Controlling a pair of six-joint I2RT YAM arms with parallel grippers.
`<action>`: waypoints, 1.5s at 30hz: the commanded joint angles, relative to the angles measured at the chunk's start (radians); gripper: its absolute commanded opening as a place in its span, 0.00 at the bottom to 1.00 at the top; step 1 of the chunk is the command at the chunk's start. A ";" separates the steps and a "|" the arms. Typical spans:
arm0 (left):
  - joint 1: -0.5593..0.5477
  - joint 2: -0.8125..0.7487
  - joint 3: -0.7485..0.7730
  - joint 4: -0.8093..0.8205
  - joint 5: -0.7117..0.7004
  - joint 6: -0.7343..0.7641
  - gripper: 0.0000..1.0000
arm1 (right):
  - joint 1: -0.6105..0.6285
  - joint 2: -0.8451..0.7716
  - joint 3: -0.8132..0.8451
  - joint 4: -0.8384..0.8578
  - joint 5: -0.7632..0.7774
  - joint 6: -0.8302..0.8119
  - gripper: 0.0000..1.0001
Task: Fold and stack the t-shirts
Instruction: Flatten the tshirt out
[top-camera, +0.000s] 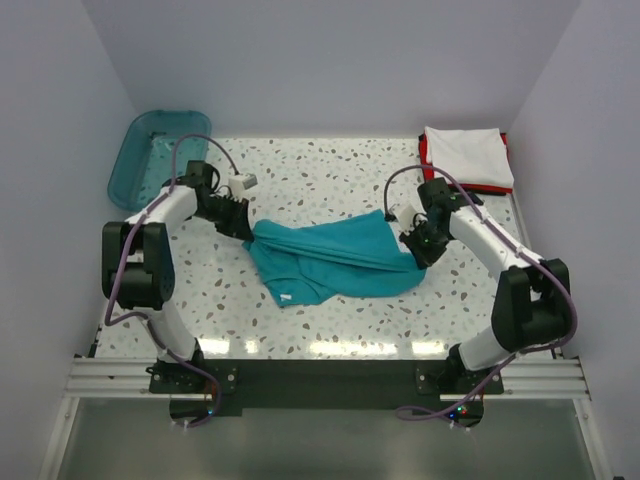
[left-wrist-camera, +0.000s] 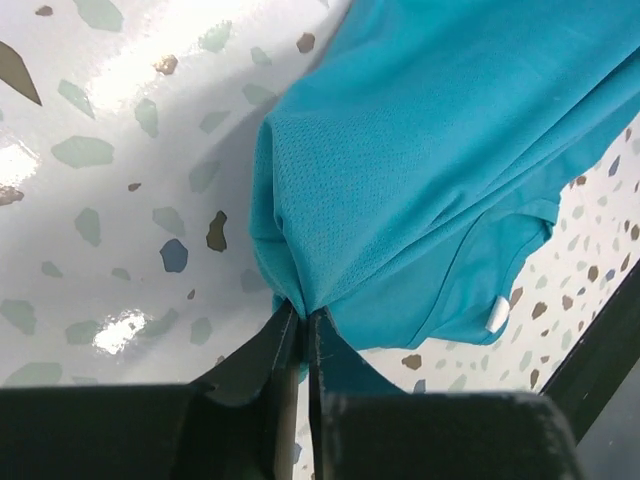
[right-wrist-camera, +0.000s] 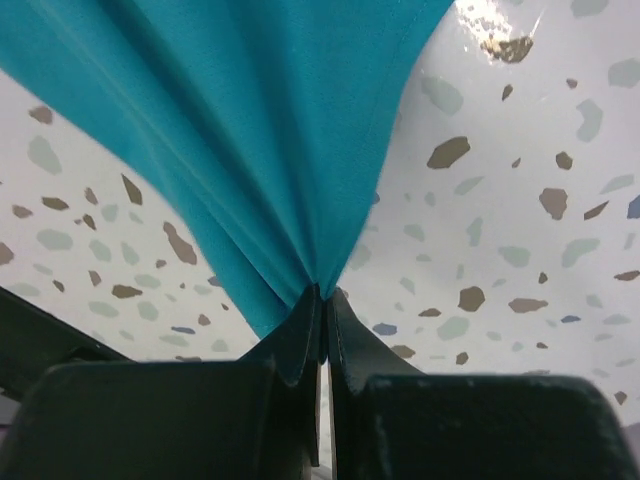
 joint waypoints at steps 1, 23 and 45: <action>0.005 -0.008 0.027 -0.011 -0.097 0.049 0.17 | -0.028 0.014 0.003 -0.053 0.071 -0.078 0.00; 0.001 -0.018 -0.042 0.003 0.005 0.090 0.64 | -0.003 0.577 0.729 0.045 -0.143 -0.036 0.63; -0.068 0.117 -0.027 0.141 -0.012 -0.144 0.62 | 0.060 0.727 0.688 -0.018 -0.129 -0.391 0.34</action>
